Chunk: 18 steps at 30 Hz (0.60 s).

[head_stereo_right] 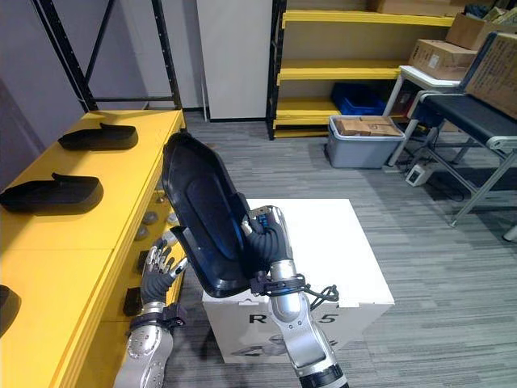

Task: Walk over and take plastic housings, then place them on the shelf

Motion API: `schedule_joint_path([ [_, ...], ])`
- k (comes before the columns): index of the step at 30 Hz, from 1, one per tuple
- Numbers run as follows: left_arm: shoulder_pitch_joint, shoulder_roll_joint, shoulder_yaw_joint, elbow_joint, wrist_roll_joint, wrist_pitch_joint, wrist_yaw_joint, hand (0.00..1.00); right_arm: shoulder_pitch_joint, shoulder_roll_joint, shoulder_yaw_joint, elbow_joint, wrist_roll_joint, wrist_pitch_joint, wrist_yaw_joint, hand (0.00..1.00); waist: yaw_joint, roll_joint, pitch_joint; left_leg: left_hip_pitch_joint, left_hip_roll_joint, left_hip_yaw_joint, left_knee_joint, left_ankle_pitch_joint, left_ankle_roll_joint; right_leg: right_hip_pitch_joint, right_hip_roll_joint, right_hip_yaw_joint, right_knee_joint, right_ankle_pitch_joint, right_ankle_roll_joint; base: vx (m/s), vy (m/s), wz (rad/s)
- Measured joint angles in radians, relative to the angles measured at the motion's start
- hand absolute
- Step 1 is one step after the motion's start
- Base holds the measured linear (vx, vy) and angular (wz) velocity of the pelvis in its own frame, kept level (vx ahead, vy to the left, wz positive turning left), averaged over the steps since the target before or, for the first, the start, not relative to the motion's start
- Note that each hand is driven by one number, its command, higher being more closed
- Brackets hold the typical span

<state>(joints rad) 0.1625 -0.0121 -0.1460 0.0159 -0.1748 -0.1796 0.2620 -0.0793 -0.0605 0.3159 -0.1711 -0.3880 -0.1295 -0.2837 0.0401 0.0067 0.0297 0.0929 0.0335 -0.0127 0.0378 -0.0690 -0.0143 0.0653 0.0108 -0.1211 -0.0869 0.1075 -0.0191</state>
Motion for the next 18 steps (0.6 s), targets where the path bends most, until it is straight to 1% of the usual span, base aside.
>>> schedule_joint_path([
  [5,-0.001,0.033,-0.023,0.0,-0.002,0.001,-0.009,0.0,0.0,-0.007,0.0,0.0,0.013,-0.001,0.0,1.0,-0.001,0.0,0.0,0.0,0.0,0.004,0.001,0.0,0.0,-0.001,0.0,0.001,-0.001,0.0,0.0,0.0,0.0,0.0],
  [8,-0.002,0.051,-0.042,0.0,-0.009,0.008,-0.009,0.0,0.002,-0.025,0.0,0.0,0.028,-0.001,0.0,1.0,-0.002,0.0,0.0,0.0,0.0,0.007,0.001,-0.001,-0.001,-0.001,0.0,0.002,-0.001,0.0,0.0,0.0,0.0,0.0],
  [11,-0.006,0.058,-0.046,0.0,-0.01,0.014,-0.009,0.0,0.009,-0.035,0.0,0.0,0.028,-0.001,0.0,1.0,-0.004,0.0,-0.001,-0.001,0.0,0.007,0.002,-0.001,-0.001,-0.002,0.0,0.003,0.0,0.0,0.0,0.0,0.0,0.0],
  [16,-0.024,0.083,-0.092,-0.001,-0.005,0.018,-0.008,0.0,0.051,-0.091,0.003,0.006,0.019,-0.001,0.001,1.0,-0.003,0.0,-0.002,-0.002,0.0,0.007,0.005,-0.002,-0.002,-0.002,0.0,0.003,0.0,0.001,0.0,0.0,0.0,0.0],
  [18,-0.026,0.083,-0.096,-0.001,0.003,0.023,-0.008,0.0,0.053,-0.092,0.0,0.012,0.016,-0.001,0.0,1.0,-0.004,0.0,-0.002,-0.002,0.0,0.007,0.007,-0.002,-0.002,-0.001,0.0,0.003,0.0,0.001,-0.001,0.0,0.0,0.0],
])
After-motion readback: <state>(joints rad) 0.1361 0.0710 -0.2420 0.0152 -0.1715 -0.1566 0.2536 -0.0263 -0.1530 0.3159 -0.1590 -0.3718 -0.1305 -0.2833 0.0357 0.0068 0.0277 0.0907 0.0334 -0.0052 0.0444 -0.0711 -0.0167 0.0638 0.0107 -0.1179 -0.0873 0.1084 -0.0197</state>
